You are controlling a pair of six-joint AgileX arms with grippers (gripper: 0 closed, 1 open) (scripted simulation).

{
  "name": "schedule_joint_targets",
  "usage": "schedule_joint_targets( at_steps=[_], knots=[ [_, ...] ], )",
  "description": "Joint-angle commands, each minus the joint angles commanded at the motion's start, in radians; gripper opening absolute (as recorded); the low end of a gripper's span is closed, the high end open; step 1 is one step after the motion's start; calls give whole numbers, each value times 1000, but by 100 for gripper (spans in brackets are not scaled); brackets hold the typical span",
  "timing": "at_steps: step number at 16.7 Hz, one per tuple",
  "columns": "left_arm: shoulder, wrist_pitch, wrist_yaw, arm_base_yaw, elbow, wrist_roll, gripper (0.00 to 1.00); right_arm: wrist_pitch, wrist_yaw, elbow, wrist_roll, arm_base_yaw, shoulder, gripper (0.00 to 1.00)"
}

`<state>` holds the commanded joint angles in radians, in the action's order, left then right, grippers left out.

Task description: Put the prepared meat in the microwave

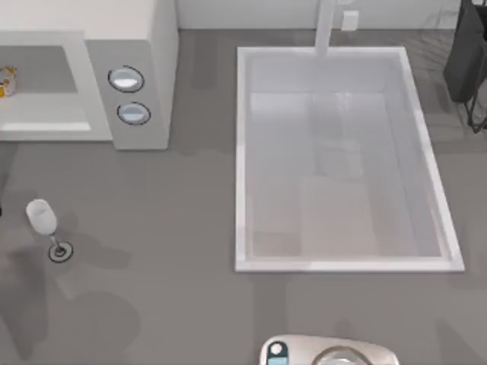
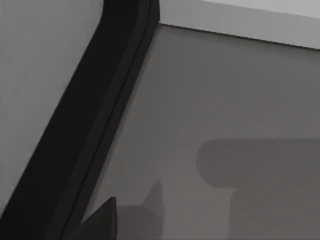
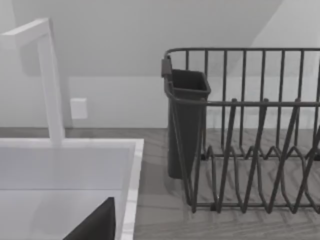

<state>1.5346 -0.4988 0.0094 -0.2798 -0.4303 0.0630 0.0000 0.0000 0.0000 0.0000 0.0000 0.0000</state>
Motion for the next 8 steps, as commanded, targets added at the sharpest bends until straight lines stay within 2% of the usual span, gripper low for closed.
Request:
schedule_joint_targets(
  at_steps=[8],
  knots=[
    [-145, 65, 6, 6, -67, -25, 100, 0, 0, 0, 0, 0, 0, 100]
  ],
)
